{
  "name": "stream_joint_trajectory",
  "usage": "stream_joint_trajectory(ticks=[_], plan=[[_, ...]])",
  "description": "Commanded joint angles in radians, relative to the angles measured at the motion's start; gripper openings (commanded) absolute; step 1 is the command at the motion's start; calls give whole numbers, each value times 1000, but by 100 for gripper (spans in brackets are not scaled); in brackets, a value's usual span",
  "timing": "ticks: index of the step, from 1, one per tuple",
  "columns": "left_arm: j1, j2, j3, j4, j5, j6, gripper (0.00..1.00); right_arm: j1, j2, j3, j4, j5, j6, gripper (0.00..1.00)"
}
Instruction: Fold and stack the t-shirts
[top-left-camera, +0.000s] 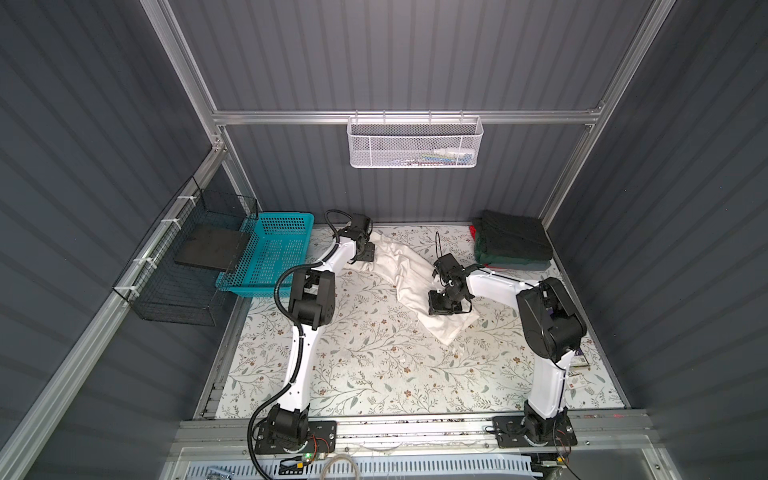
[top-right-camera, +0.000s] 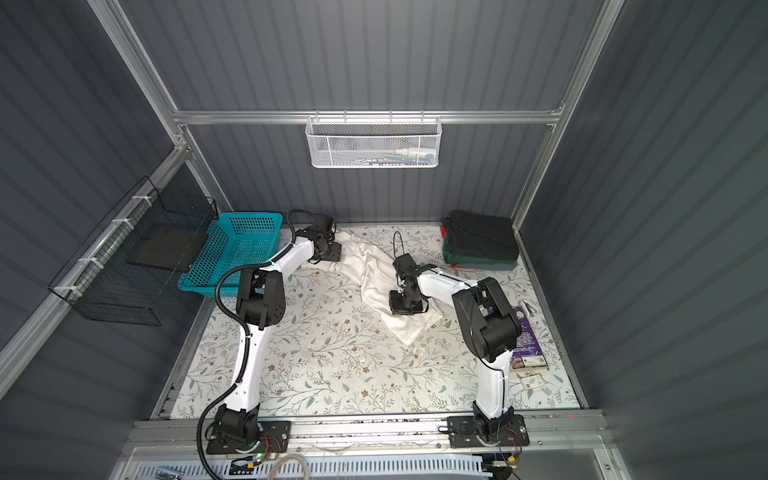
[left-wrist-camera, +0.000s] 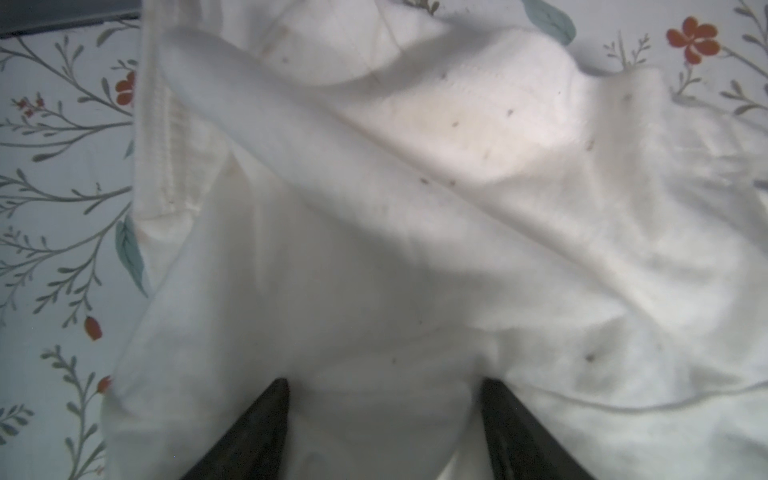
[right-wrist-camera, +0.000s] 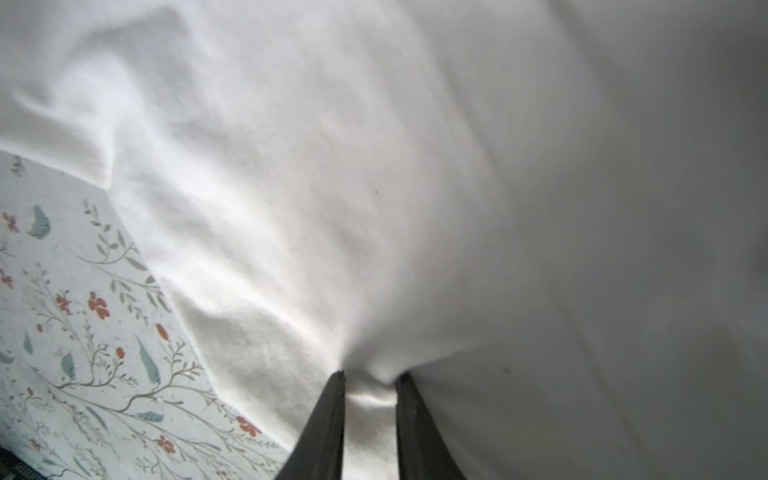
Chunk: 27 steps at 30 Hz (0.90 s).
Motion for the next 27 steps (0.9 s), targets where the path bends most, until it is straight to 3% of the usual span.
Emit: stream_joint_trajectory(ticks=[1, 19, 21, 27], plan=[[13, 19, 23, -17, -16, 79, 76, 21, 20, -97, -72, -28, 40, 23], [28, 82, 168, 93, -134, 168, 92, 41, -112, -418, 93, -66, 66, 17], [28, 60, 169, 84, -143, 157, 99, 43, -114, -433, 103, -65, 73, 16], [28, -111, 13, 123, -175, 40, 100, 43, -159, -493, 133, -65, 106, 16]])
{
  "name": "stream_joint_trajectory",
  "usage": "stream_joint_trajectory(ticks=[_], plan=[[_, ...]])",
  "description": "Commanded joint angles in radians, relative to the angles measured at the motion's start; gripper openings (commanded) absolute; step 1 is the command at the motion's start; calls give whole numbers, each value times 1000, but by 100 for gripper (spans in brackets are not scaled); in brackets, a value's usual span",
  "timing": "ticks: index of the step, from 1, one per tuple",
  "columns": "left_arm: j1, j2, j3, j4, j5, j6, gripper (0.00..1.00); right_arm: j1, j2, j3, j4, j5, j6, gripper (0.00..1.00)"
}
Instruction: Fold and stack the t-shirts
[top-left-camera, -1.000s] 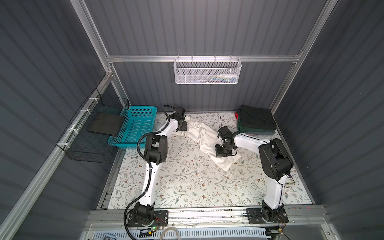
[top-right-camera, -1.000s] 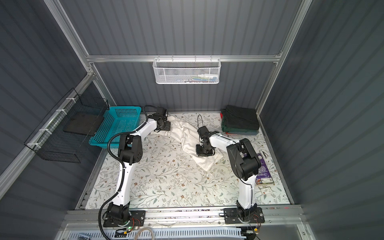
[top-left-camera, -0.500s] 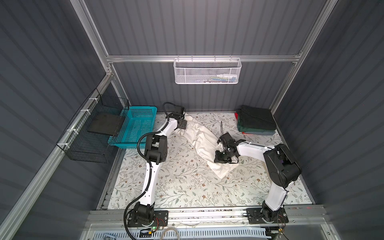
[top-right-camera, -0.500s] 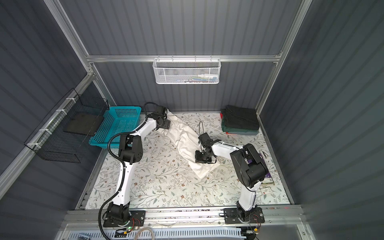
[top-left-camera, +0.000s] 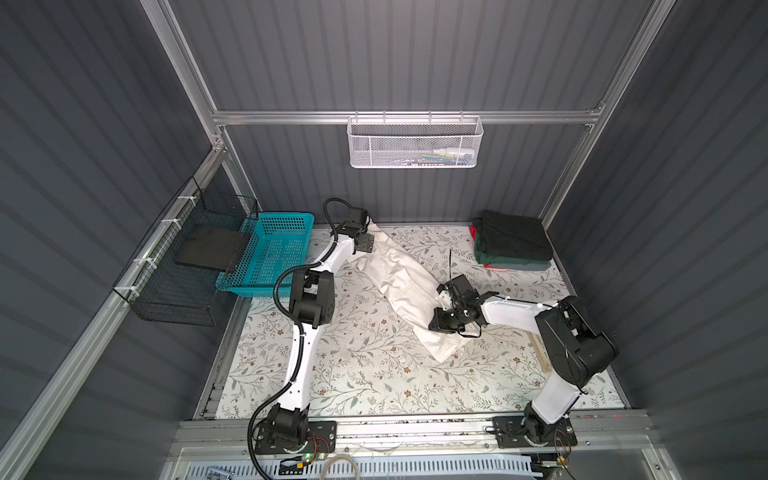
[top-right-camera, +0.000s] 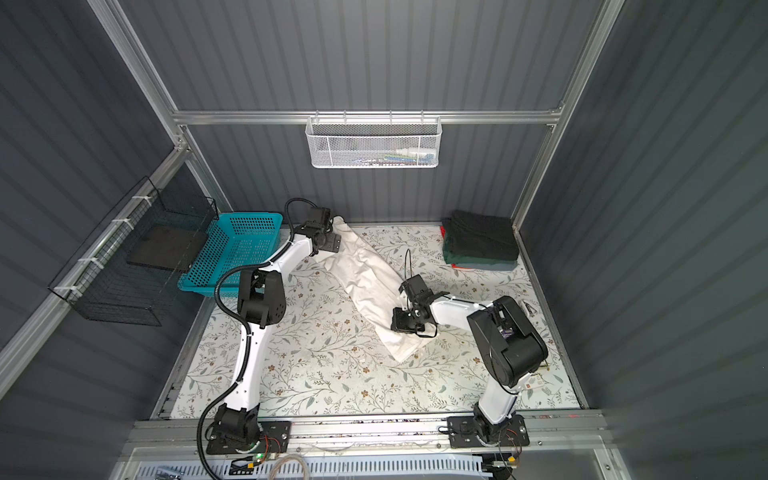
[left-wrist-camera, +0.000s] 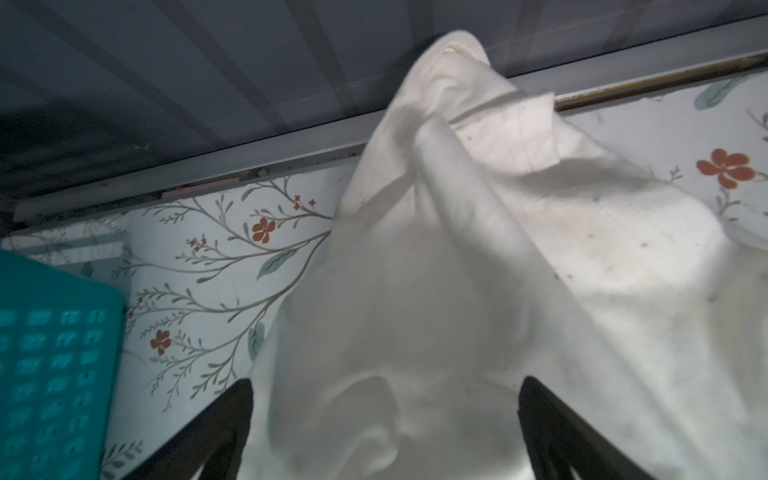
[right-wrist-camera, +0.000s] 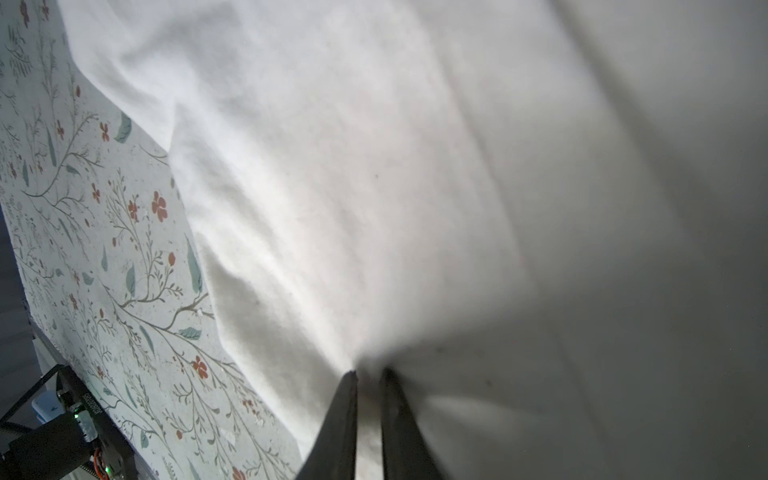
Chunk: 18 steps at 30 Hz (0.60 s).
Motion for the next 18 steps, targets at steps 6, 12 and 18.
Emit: stream_joint_trajectory(ticks=[6, 12, 18], plan=[[10, -268, -236, -7, -71, -274, 100, 21, 19, -123, -226, 50, 37, 17], [13, -356, -426, 62, -12, -365, 100, 43, -32, -159, -263, 46, 21, 16], [39, -279, -400, 59, 39, -407, 88, 44, -83, -198, -298, 62, 23, 16]])
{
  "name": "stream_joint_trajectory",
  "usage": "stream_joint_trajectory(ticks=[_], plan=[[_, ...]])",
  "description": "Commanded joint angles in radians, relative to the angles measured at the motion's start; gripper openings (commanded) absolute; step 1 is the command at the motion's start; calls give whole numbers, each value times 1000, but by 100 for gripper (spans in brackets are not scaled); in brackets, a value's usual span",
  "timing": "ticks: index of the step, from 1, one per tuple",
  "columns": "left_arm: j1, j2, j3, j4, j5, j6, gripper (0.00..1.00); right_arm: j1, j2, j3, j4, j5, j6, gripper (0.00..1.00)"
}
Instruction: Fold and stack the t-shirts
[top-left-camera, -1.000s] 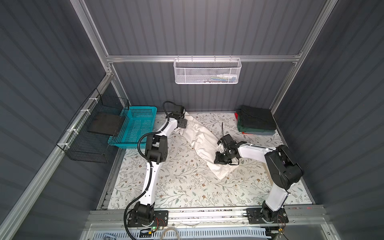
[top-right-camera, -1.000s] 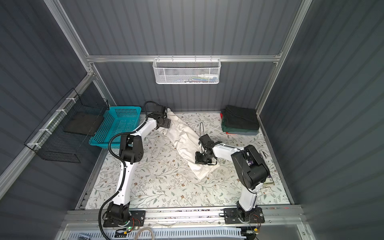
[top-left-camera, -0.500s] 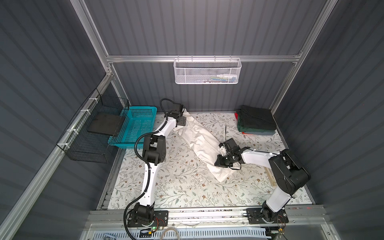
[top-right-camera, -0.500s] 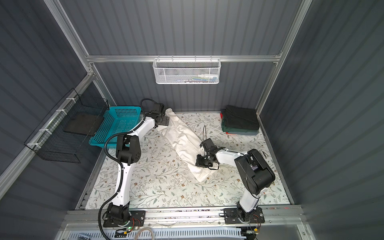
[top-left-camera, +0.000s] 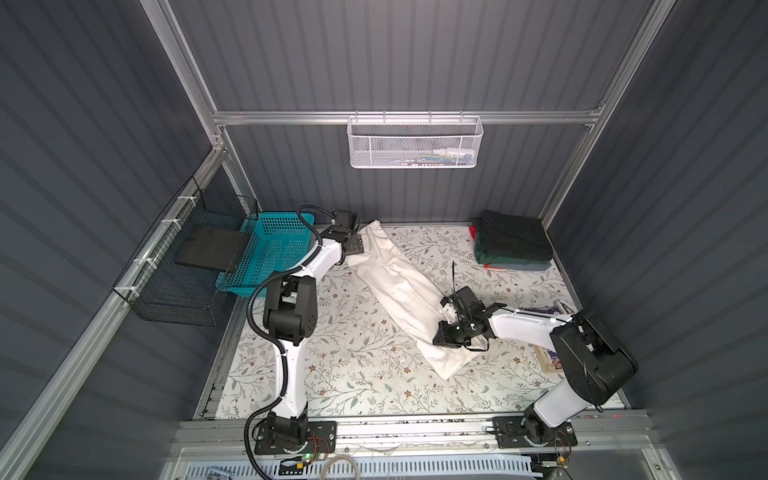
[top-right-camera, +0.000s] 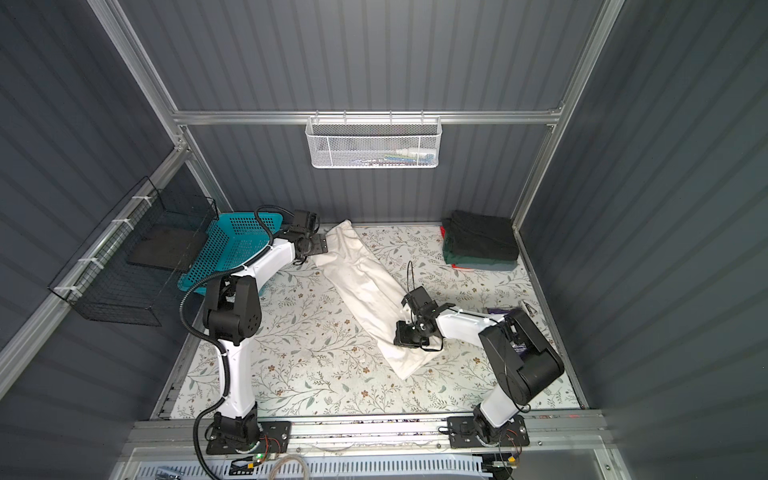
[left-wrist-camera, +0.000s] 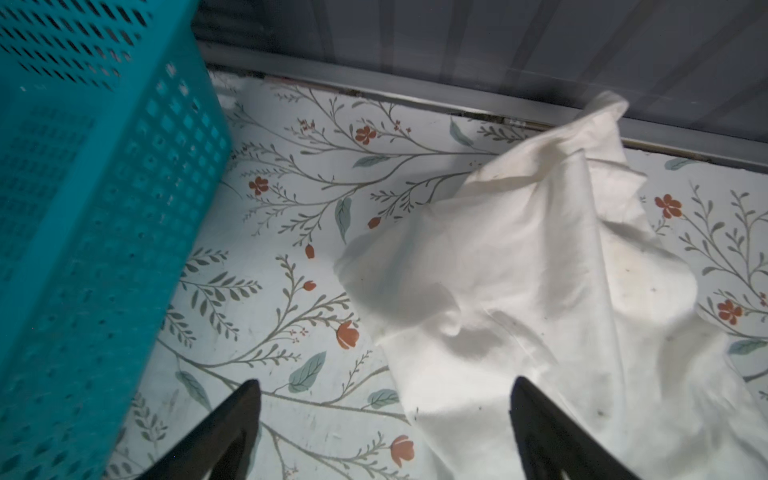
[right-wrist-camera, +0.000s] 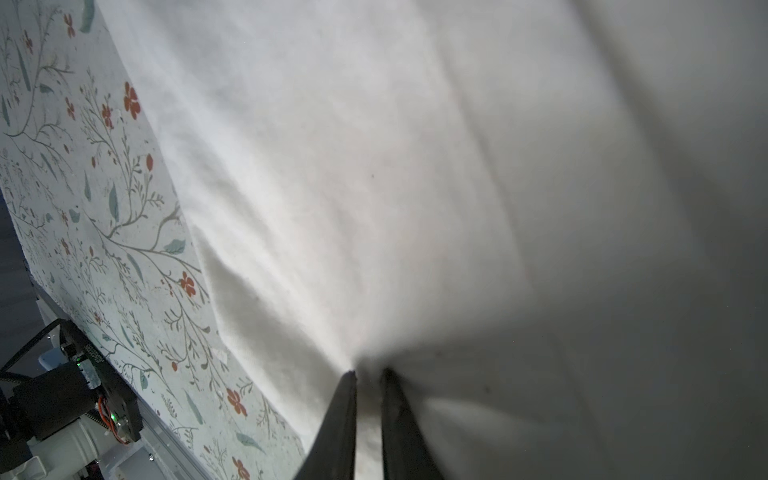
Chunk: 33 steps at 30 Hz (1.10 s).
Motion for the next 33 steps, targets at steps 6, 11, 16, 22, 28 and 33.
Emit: stream_joint_trajectory(ticks=[6, 11, 16, 22, 28, 33], plan=[[43, 111, 46, 15, 69, -86, 79, 8, 24, -100, -242, 85, 18, 15], [84, 140, 25, 76, 134, -124, 72, 9, 22, -102, -254, 95, 16, 13], [101, 139, 3, 153, 156, -131, 69, 9, 24, -102, -268, 98, 15, 10], [115, 193, 64, 144, 187, -131, 65, 8, 10, -110, -278, 106, 29, 8], [119, 211, 44, 200, 227, -134, 61, 8, 12, -116, -280, 106, 35, 5], [119, 264, 133, 165, 228, -89, 60, 10, 25, -130, -274, 102, 38, 0]])
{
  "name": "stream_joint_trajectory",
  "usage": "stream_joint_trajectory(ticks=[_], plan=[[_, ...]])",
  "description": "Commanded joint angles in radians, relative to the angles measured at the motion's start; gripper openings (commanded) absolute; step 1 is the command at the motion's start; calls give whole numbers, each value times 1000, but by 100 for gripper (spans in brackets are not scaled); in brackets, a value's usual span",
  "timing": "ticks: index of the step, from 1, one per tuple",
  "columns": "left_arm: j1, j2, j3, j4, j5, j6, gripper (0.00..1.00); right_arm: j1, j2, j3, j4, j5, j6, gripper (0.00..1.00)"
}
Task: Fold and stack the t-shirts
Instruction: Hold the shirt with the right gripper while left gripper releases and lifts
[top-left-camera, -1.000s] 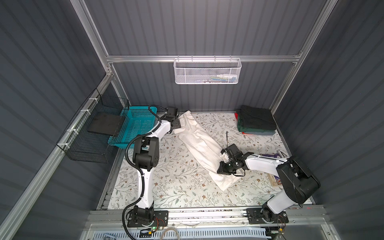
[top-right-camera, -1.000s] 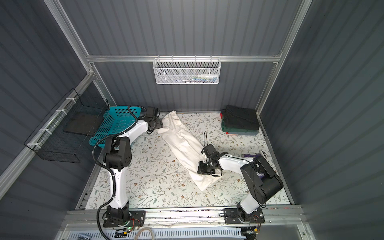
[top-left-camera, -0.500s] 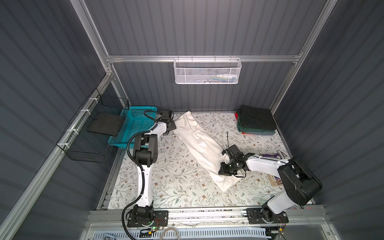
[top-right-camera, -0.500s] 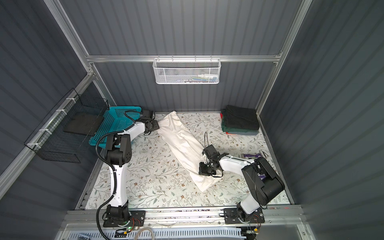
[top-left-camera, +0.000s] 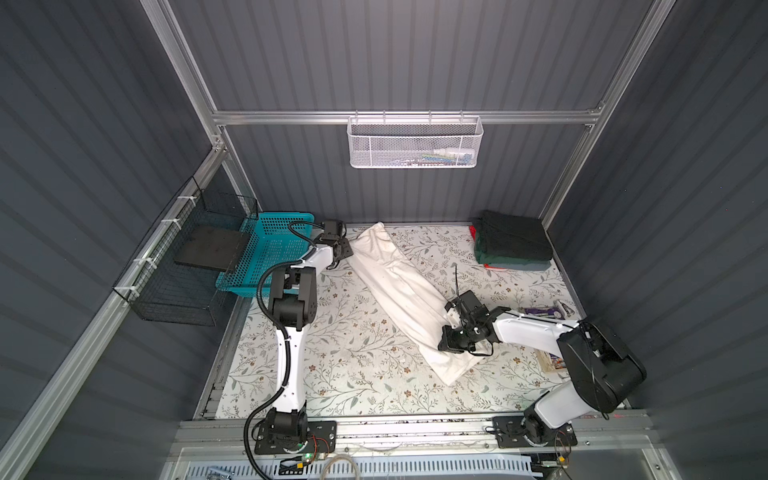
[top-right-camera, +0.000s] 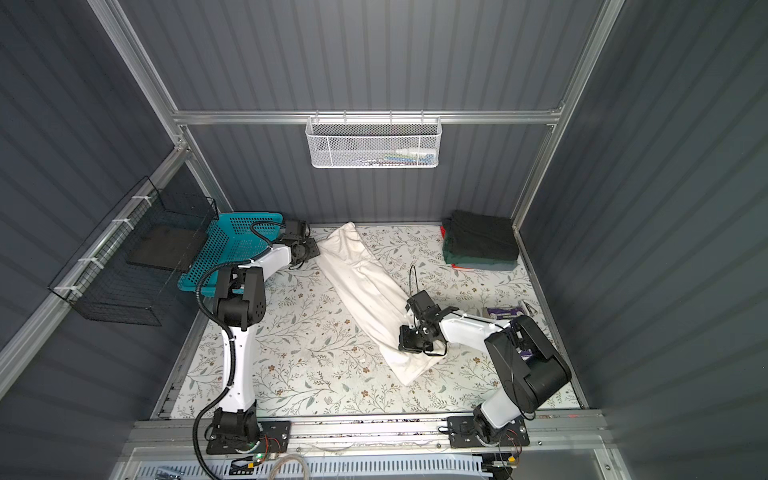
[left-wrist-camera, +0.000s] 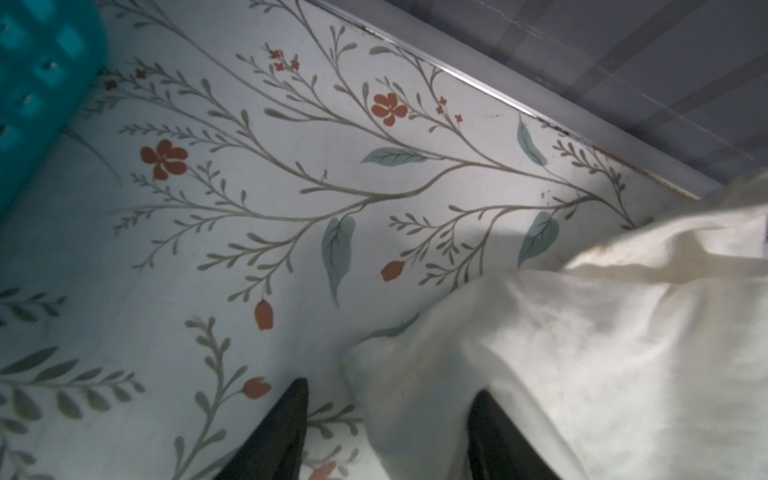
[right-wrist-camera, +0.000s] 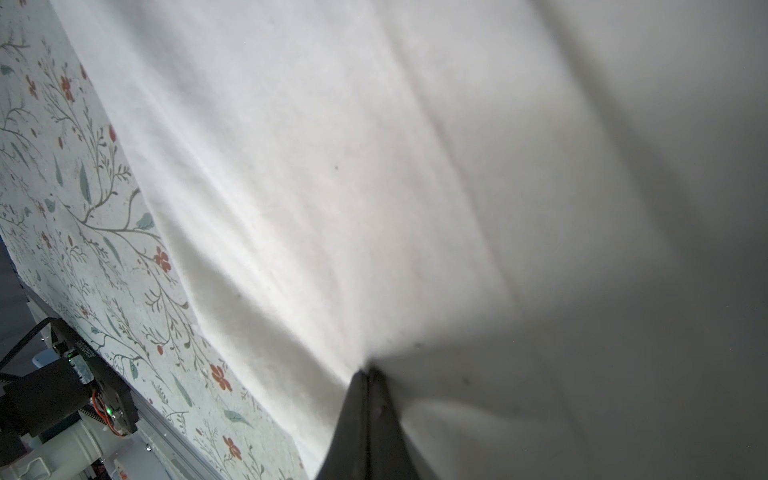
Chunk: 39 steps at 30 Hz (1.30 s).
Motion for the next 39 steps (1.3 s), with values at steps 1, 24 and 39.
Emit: stream_joint_trajectory(ticks=[1, 24, 39], plan=[[10, 63, 75, -20, 16, 40, 60, 7, 71, -85, -238, 86, 10, 0], [17, -7, 87, 40, -4, 142, 100, 8, 33, -47, -283, 93, 0, 0], [-25, -369, -225, 104, -29, 116, 100, -1, -105, 237, -491, 200, -89, 52]])
